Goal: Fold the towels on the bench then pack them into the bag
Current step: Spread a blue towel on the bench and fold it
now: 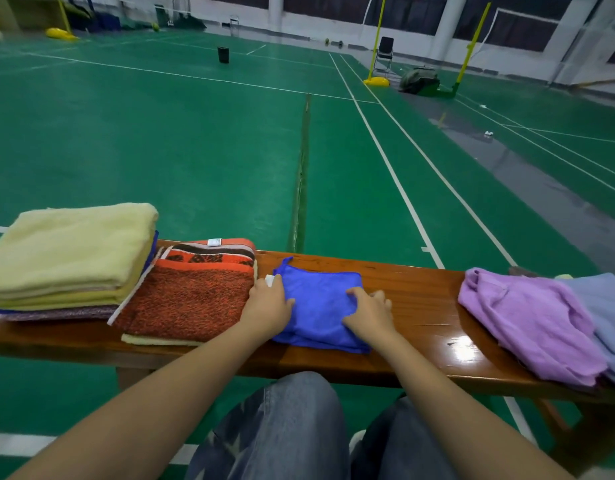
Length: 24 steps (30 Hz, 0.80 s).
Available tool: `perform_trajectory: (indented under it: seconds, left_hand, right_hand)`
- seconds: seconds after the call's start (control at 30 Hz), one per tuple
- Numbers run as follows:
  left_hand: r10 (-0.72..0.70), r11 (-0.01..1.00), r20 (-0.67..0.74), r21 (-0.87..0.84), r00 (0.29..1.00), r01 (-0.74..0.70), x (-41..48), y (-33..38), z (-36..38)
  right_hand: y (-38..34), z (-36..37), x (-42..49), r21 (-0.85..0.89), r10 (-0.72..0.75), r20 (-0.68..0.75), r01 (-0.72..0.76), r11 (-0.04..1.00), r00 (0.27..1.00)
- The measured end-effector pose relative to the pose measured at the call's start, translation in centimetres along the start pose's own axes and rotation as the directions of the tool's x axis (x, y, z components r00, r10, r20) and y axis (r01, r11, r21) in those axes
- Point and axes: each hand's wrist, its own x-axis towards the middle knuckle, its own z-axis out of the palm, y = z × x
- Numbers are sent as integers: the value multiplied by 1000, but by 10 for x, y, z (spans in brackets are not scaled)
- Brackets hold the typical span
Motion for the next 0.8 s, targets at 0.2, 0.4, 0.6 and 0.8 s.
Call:
perform_trajectory:
  seconds: [0.2, 0.4, 0.6, 0.8]
  left_hand:
    - [-123, 984, 37, -125, 992, 127, 6, 9, 9]
    - [-57, 935, 68, -347, 996, 78, 7, 12, 11]
    - [-7, 895, 134, -442, 991, 66, -1, 19, 14]
    - [87, 844, 51, -534, 995, -47, -18, 28, -4]
  right_hand:
    - [14, -1, 1, 206, -41, 121, 15, 978, 992]
    - [20, -2, 1, 294, -59, 166, 8, 956, 984]
    - [28, -8, -7, 381, -61, 158, -4, 925, 986]
    - [19, -39, -20, 450, -117, 41, 86, 889, 992]
